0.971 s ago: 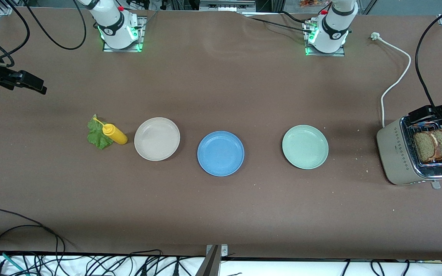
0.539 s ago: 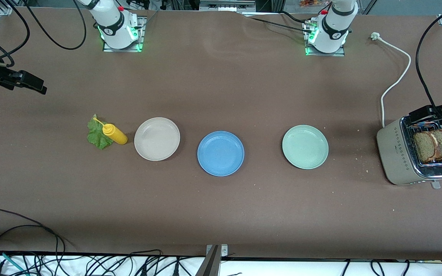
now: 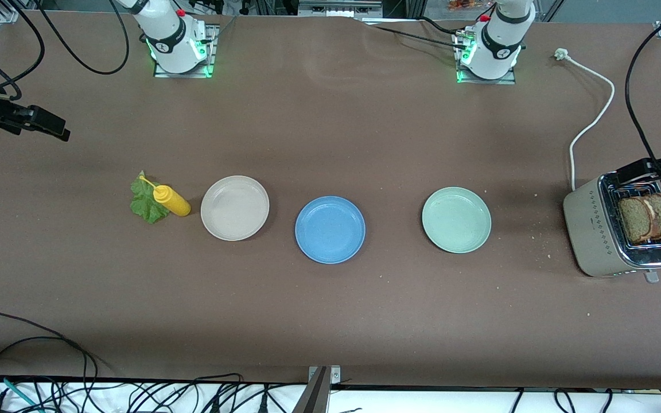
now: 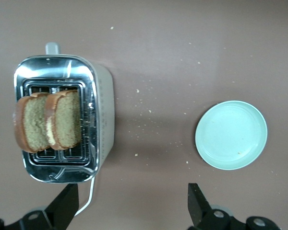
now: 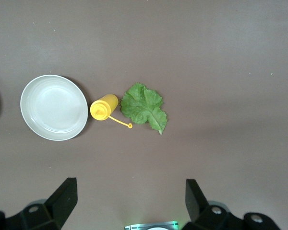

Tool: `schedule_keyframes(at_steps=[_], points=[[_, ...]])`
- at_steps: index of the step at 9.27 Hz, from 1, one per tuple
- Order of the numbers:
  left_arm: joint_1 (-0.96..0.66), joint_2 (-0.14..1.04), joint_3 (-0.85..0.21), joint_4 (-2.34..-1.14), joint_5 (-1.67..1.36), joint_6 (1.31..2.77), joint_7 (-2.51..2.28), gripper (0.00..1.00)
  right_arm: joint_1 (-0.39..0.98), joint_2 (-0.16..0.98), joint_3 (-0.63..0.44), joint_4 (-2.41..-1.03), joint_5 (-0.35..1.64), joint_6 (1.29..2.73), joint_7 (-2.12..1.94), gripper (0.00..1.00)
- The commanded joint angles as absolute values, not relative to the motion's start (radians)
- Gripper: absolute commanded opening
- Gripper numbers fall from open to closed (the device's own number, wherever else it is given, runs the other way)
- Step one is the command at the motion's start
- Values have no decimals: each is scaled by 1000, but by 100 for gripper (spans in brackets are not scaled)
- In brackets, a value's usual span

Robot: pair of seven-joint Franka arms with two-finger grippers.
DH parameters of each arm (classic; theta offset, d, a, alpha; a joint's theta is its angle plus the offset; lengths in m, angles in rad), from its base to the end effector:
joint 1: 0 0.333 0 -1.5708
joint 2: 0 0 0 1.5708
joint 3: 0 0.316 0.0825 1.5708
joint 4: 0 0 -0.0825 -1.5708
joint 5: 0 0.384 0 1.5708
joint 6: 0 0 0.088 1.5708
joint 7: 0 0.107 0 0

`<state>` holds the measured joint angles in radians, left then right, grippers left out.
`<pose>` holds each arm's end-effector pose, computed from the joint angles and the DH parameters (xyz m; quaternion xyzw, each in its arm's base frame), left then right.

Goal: Make sandwich in blue plate with both arms
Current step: 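Close the left gripper on one bread slice inside the toaster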

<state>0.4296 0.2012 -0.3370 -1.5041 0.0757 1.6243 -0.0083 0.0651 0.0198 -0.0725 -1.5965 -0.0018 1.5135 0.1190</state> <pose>0.6072 0.0824 0.5487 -0.9982 -0.0491 0.0350 0.0031 0.5526 -0.0039 0.5968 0.9967 -0.0631 -0.0512 0.0045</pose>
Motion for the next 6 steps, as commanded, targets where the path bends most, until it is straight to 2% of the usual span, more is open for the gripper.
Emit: schedule_keyframes(at_steps=[1, 6], points=[[495, 245, -336, -1516, 99, 1715, 2, 100, 60, 9, -71, -1606, 15, 1514, 121, 100], [540, 383, -336, -1514, 213, 1844, 3, 100, 60, 9, -71, -1606, 15, 1514, 123, 100]])
